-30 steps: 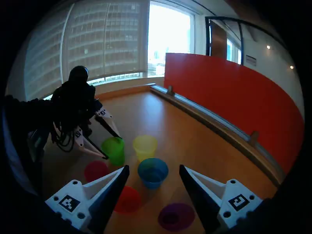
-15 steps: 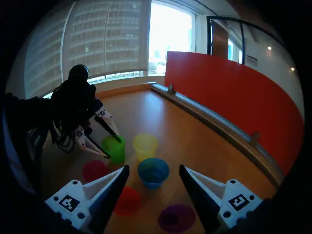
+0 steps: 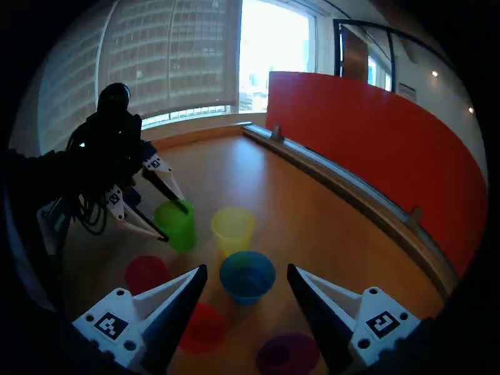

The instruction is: Pour water

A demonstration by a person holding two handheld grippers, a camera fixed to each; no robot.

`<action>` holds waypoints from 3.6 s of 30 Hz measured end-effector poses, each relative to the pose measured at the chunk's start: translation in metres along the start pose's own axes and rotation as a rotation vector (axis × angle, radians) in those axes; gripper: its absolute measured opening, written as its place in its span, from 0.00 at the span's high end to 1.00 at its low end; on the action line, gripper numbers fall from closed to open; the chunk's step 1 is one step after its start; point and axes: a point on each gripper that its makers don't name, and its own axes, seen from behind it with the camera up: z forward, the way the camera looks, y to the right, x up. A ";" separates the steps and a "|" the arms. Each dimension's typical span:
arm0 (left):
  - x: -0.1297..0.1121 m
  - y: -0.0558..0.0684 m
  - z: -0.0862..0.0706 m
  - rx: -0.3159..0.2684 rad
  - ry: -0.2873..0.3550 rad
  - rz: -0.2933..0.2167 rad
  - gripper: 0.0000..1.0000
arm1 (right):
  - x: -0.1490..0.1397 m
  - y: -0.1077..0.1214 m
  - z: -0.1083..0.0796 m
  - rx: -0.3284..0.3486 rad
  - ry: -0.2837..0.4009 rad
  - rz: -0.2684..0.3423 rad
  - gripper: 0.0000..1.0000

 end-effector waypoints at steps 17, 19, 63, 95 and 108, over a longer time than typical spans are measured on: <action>0.003 -0.011 -0.020 0.037 0.029 -0.017 0.14 | -0.017 0.001 0.021 -0.002 -0.063 0.043 0.01; 0.005 -0.011 -0.022 0.036 0.034 -0.022 0.14 | -0.019 0.001 0.023 -0.002 -0.070 0.042 0.01; 0.009 -0.019 -0.030 0.044 0.059 -0.041 0.14 | -0.048 -0.002 0.060 -0.008 -0.159 0.047 0.00; 0.015 -0.017 -0.033 0.049 0.088 -0.063 0.14 | -0.040 -0.008 0.064 -0.005 -0.094 0.090 0.11; 0.044 -0.006 -0.056 0.070 0.156 -0.070 0.14 | 0.020 -0.017 0.020 -0.033 0.100 0.103 0.11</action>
